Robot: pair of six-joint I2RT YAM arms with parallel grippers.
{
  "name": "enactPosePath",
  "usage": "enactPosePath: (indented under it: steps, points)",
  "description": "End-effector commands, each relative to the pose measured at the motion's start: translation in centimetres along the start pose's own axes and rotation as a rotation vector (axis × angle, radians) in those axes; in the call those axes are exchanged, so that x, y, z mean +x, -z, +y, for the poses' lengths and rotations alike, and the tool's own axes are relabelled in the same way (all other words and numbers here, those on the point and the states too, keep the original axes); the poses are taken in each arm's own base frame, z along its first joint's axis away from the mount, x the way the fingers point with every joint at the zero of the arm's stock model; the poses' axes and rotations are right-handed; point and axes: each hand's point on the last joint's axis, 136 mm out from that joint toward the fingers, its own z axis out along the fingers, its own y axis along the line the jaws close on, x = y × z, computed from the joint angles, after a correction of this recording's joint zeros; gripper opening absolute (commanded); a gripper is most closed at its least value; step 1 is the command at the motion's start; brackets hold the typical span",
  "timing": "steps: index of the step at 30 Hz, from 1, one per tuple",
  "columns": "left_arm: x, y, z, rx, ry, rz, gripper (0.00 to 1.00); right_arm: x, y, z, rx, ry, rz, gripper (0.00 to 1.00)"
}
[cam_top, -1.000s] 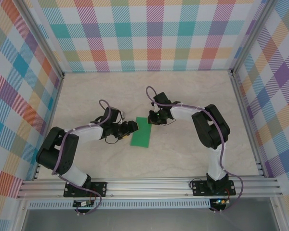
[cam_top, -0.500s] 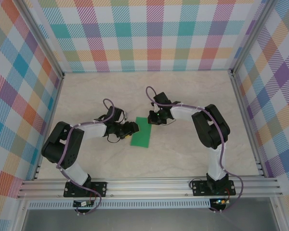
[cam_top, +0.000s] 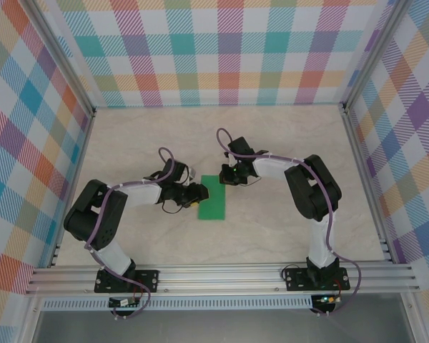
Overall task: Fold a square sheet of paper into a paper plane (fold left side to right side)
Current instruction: Third fold the triangle at the center of the table.
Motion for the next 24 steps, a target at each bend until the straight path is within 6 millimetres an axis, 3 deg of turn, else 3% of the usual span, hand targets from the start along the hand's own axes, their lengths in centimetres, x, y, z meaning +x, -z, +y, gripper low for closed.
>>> enactPosePath:
  steps: [1, 11, 18, 20, 24]
  points:
    - [-0.3, 0.7, -0.8, 0.007, -0.028, -0.018, 0.42, 0.7, -1.0, -0.5, 0.016, 0.010, 0.030, 0.07]
    - [0.0, 0.6, -0.5, -0.004, -0.016, -0.018, 0.25, -0.3, -0.2, 0.3, 0.001, 0.052, -0.007, 0.13]
    - [0.2, 0.9, -0.9, 0.002, 0.015, -0.023, 0.07, -2.9, 5.4, 2.8, -0.004, 0.208, -0.173, 0.43]
    - [0.2, 0.9, -1.1, 0.003, 0.026, -0.025, 0.06, -2.6, 6.8, 3.1, -0.005, 0.248, -0.206, 0.48]
    - [0.5, 1.0, -1.6, 0.008, 0.039, -0.015, 0.03, 0.5, 9.1, 3.7, 0.011, 0.364, -0.246, 0.56]
